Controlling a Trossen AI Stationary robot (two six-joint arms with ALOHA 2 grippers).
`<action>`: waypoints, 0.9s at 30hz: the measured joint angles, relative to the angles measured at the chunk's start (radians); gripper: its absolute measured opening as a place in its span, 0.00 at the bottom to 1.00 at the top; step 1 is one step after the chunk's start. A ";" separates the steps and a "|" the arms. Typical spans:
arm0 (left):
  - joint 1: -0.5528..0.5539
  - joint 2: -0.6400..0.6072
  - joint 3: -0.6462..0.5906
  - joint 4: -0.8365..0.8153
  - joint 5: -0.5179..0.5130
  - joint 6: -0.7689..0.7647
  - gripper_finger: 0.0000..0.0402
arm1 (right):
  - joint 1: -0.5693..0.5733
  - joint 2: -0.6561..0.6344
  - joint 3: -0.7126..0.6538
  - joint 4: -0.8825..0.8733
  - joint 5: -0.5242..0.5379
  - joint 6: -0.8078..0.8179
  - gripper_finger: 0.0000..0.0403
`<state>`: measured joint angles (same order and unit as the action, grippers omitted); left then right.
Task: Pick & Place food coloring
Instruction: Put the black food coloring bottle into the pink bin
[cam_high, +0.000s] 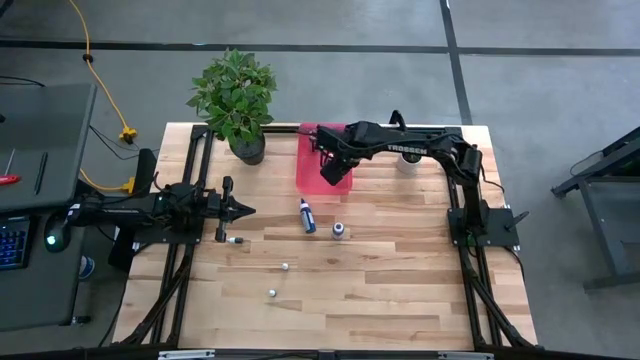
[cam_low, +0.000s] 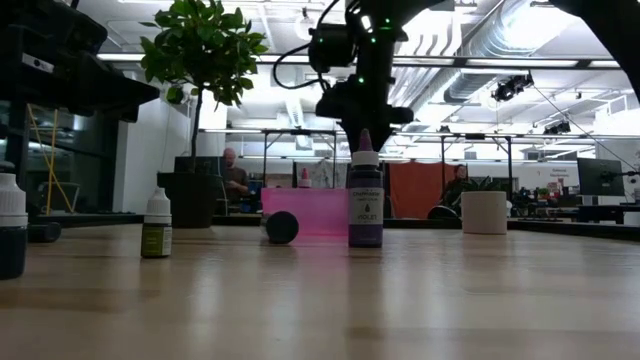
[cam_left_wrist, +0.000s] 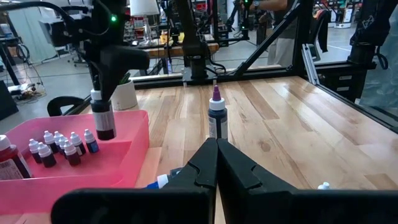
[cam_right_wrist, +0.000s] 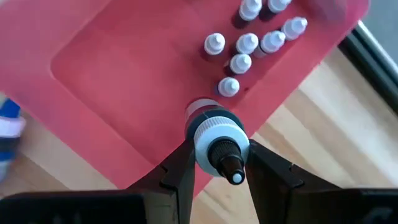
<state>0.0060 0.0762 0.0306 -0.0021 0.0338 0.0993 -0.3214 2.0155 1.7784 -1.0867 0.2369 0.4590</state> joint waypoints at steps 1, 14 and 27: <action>0.000 0.000 0.000 0.000 0.000 0.000 0.00 | 0.000 0.000 -0.005 0.011 0.003 -0.026 0.29; 0.000 0.000 0.000 0.000 0.000 0.000 0.00 | -0.018 0.000 -0.029 0.036 -0.016 -0.239 0.29; 0.000 0.000 0.000 0.000 0.000 0.000 0.00 | -0.046 0.035 -0.029 0.049 -0.062 -0.295 0.29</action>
<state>0.0062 0.0765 0.0306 -0.0021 0.0339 0.0990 -0.3675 2.0506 1.7496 -1.0373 0.1750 0.1636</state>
